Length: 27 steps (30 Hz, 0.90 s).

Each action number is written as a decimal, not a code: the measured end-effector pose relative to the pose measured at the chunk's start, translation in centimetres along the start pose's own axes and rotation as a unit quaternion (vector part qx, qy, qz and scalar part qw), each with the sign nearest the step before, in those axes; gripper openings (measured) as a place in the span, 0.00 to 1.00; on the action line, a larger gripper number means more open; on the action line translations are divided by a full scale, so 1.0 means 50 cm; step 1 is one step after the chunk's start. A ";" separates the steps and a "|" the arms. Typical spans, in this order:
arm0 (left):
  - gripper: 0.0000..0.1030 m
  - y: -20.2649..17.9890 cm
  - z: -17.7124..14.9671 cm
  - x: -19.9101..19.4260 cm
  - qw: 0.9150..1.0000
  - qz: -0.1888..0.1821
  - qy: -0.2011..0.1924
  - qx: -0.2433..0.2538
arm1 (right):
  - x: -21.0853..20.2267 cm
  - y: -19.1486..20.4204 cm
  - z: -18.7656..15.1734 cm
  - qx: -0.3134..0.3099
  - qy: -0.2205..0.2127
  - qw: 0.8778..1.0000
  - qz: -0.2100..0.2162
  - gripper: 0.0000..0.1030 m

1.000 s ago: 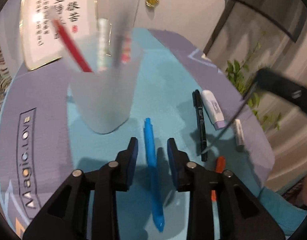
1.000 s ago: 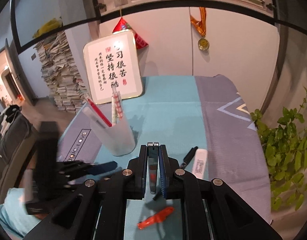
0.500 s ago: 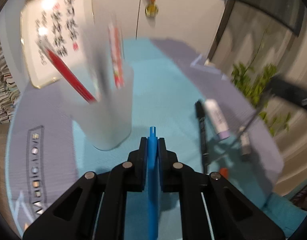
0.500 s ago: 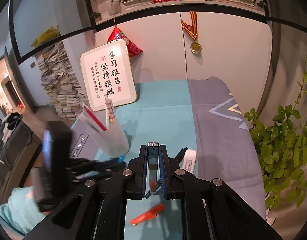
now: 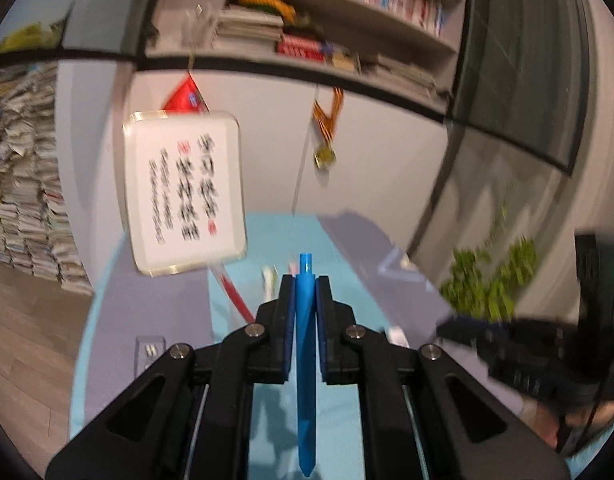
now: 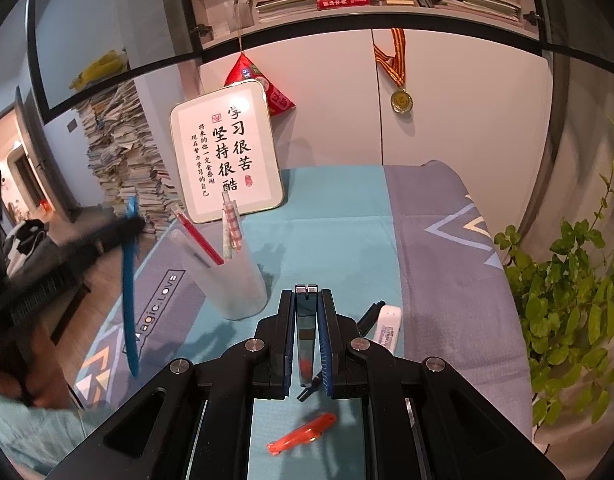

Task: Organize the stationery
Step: 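Carry the blue pen with left tool while right tool carries the silver pen to the cup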

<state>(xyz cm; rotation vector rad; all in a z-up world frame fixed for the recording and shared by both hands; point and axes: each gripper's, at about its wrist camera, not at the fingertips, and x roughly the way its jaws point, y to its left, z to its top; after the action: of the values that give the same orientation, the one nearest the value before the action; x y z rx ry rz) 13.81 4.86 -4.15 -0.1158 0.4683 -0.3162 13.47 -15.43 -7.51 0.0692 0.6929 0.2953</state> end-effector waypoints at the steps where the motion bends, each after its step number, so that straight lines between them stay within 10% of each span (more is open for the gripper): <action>1: 0.08 0.002 0.014 0.000 1.000 0.005 -0.015 -0.003 | 0.000 0.000 0.000 0.000 -0.001 1.000 0.000 0.12; 15: 0.08 0.047 0.077 0.055 0.990 0.071 -0.119 -0.037 | -0.030 -0.005 0.010 -0.004 -0.019 1.000 -0.022 0.11; 27: 0.08 0.082 0.032 0.142 0.995 0.072 -0.039 -0.061 | -0.040 0.001 0.020 -0.013 -0.028 0.999 -0.034 0.11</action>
<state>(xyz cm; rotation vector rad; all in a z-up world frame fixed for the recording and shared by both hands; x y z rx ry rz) 21.67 6.51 -6.47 -0.2118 0.4167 -0.1403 12.65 -15.90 -5.51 0.0291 0.6344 0.2365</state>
